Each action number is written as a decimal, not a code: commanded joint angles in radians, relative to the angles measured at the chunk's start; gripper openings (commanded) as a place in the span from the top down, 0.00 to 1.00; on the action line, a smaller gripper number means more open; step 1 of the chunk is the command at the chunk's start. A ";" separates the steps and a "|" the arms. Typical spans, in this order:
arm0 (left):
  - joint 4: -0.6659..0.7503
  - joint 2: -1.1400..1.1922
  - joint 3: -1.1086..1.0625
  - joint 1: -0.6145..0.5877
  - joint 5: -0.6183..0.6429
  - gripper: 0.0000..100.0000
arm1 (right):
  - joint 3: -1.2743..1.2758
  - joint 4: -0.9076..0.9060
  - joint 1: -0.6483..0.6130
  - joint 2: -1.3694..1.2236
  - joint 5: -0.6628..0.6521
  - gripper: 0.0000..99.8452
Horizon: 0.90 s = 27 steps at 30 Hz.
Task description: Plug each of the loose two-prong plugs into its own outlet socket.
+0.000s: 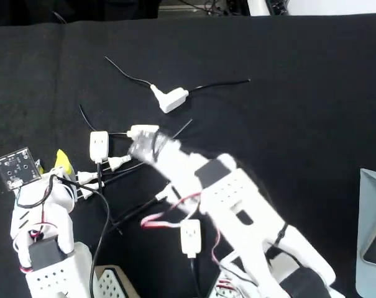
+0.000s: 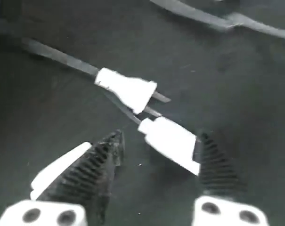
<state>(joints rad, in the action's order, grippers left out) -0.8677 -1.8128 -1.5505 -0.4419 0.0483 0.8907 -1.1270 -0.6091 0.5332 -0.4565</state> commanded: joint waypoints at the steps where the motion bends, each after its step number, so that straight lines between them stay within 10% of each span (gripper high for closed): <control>1: 0.005 -0.009 0.015 -0.008 0.005 0.82 | 0.059 0.017 -0.100 0.031 -0.006 0.72; 20: 0.005 -0.009 0.008 -0.004 0.002 0.82 | -0.021 0.298 -0.147 -0.337 -0.003 0.73; 27: 0.005 -0.009 0.007 -0.004 0.002 0.82 | -0.108 0.292 -0.147 -0.360 0.063 0.99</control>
<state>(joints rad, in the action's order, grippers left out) -0.8677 -1.8128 -1.5505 -0.4419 0.0483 0.8646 -0.8431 -0.7503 0.1695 -0.4166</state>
